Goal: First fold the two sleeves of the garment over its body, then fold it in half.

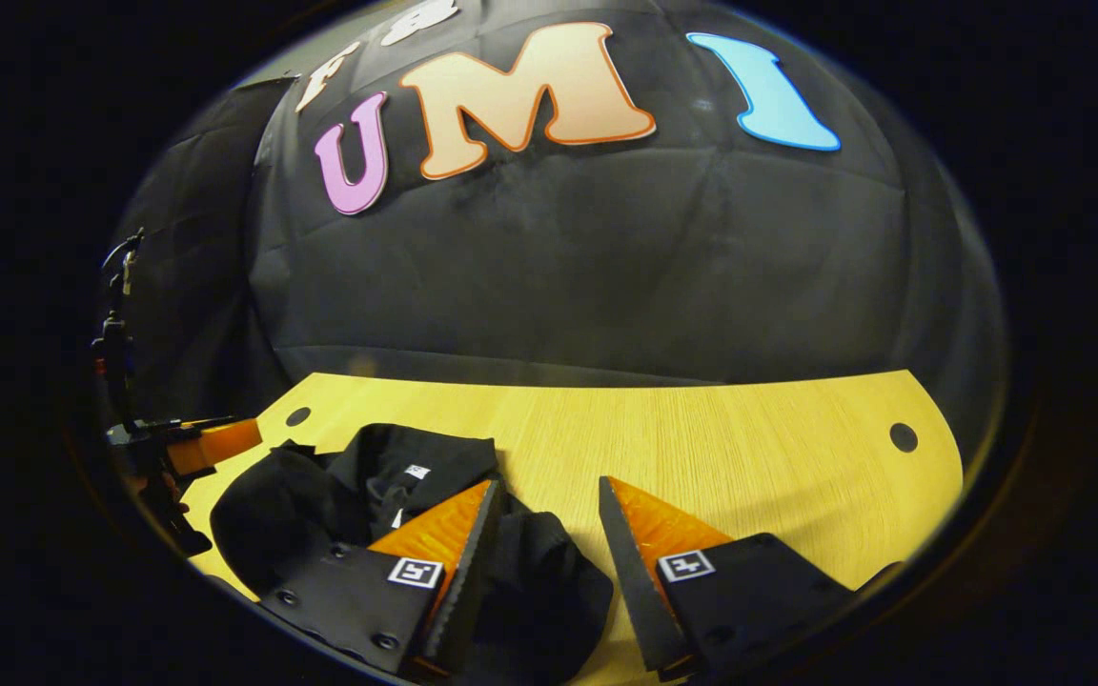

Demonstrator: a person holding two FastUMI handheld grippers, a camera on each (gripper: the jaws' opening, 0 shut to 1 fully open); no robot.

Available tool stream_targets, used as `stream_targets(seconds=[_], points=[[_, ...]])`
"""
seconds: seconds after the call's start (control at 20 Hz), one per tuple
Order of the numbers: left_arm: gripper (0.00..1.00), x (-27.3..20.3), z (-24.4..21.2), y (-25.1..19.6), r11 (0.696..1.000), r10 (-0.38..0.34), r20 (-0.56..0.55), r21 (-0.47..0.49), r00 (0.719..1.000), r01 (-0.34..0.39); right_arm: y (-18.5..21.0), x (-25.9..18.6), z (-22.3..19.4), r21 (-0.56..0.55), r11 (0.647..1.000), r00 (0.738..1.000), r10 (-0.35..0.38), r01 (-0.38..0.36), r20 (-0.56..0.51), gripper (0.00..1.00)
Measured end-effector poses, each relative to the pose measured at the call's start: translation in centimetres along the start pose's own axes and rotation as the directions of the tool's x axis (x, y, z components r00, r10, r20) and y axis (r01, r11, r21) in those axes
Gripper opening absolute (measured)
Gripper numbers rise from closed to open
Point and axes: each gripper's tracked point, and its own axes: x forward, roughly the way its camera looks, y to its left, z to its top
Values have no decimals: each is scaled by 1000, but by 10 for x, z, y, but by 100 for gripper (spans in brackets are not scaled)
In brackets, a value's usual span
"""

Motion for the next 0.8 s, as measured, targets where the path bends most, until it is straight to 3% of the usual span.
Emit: stream_targets(seconds=[0.05,0.1,0.15,0.2,0.3,0.35,0.8], points=[[70,-3,3,0,1000,0,8,7,1000,-1,0,-3,1,-13,1000,1000,0,0,5,68],[74,-5,9,0,1000,1,19,13,1000,-2,1,-8,5,-23,1000,1000,-1,1,9,78],[85,-10,14,0,1000,-3,31,15,1000,2,1,-13,8,-32,999,1000,-5,5,17,81],[85,-14,19,-2,1000,-9,42,16,999,8,1,-19,13,-38,999,1000,-9,10,29,95],[87,-25,31,-4,1000,-18,66,17,998,17,-1,-31,25,-42,999,998,-24,27,58,100],[92,-32,37,-2,1000,-18,79,20,997,17,0,-40,30,-46,998,997,-32,36,72,100],[92,-116,77,10,996,-65,190,72,980,52,13,-137,59,-55,993,977,-89,101,196,100]])
